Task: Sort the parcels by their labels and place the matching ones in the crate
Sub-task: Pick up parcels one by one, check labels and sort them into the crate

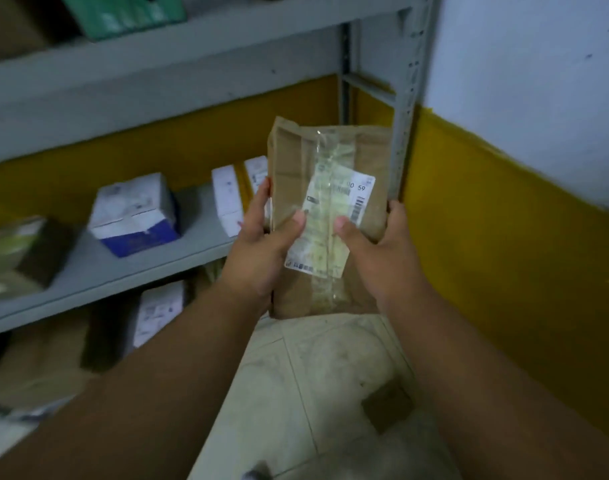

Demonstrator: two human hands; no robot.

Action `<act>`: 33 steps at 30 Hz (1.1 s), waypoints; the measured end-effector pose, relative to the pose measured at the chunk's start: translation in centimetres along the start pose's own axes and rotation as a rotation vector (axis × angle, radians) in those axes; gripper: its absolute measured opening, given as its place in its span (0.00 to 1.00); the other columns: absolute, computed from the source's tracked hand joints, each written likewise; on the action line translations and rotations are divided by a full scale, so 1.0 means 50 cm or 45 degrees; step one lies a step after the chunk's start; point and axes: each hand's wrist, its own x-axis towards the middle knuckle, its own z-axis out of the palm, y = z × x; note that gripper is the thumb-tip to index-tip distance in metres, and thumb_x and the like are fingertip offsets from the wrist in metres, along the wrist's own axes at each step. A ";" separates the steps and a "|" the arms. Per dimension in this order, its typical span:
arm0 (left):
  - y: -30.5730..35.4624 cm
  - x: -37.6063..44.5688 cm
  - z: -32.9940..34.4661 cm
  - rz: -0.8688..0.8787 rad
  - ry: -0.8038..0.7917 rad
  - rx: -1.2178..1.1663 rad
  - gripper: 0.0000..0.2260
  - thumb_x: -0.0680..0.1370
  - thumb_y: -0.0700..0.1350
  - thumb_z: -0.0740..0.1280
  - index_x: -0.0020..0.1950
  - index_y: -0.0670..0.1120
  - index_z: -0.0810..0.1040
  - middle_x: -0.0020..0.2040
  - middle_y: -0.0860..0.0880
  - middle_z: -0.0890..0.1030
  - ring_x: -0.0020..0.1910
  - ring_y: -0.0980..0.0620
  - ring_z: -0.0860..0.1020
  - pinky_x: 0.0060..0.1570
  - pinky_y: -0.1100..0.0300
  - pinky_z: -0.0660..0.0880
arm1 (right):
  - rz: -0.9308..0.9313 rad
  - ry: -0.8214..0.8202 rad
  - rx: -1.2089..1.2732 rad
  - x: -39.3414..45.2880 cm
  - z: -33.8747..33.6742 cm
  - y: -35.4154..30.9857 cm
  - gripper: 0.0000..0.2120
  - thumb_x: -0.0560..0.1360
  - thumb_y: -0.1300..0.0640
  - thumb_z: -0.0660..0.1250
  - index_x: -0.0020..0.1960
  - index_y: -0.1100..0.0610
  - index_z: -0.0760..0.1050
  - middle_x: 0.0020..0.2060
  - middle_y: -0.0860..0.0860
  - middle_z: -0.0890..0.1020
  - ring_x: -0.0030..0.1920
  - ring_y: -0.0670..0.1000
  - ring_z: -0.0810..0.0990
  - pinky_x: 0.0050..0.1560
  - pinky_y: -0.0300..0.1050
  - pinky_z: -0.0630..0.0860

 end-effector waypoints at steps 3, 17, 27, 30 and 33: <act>0.032 -0.076 -0.084 0.027 0.050 0.016 0.32 0.76 0.46 0.72 0.77 0.58 0.63 0.66 0.46 0.80 0.62 0.42 0.81 0.62 0.37 0.74 | 0.019 -0.193 0.089 -0.046 0.066 -0.032 0.34 0.63 0.34 0.75 0.66 0.39 0.70 0.54 0.40 0.84 0.53 0.46 0.84 0.57 0.55 0.81; 0.190 -0.649 -0.755 0.229 0.722 0.233 0.28 0.77 0.58 0.67 0.76 0.58 0.66 0.66 0.51 0.80 0.63 0.49 0.80 0.62 0.43 0.76 | -0.216 -0.836 0.109 -0.553 0.737 -0.162 0.27 0.71 0.40 0.73 0.68 0.42 0.71 0.54 0.38 0.83 0.50 0.38 0.83 0.58 0.48 0.79; 0.228 -0.979 -1.124 0.104 1.122 0.474 0.37 0.69 0.70 0.68 0.75 0.69 0.57 0.75 0.53 0.69 0.69 0.49 0.75 0.63 0.41 0.75 | -0.241 -1.123 0.126 -0.887 1.101 -0.173 0.31 0.65 0.30 0.71 0.63 0.43 0.72 0.56 0.42 0.83 0.58 0.44 0.81 0.60 0.52 0.79; 0.209 -0.981 -1.198 0.080 1.155 0.453 0.35 0.71 0.69 0.68 0.75 0.70 0.57 0.77 0.53 0.66 0.71 0.48 0.72 0.64 0.41 0.74 | -0.255 -1.148 0.088 -0.905 1.184 -0.152 0.21 0.71 0.36 0.71 0.59 0.42 0.72 0.55 0.44 0.83 0.58 0.46 0.81 0.58 0.52 0.80; 0.179 -0.962 -1.268 0.050 1.185 0.414 0.30 0.76 0.62 0.66 0.76 0.68 0.58 0.74 0.55 0.71 0.68 0.51 0.75 0.65 0.43 0.74 | -0.219 -1.187 0.043 -0.897 1.268 -0.112 0.19 0.74 0.40 0.70 0.61 0.47 0.73 0.54 0.44 0.83 0.55 0.45 0.82 0.53 0.46 0.80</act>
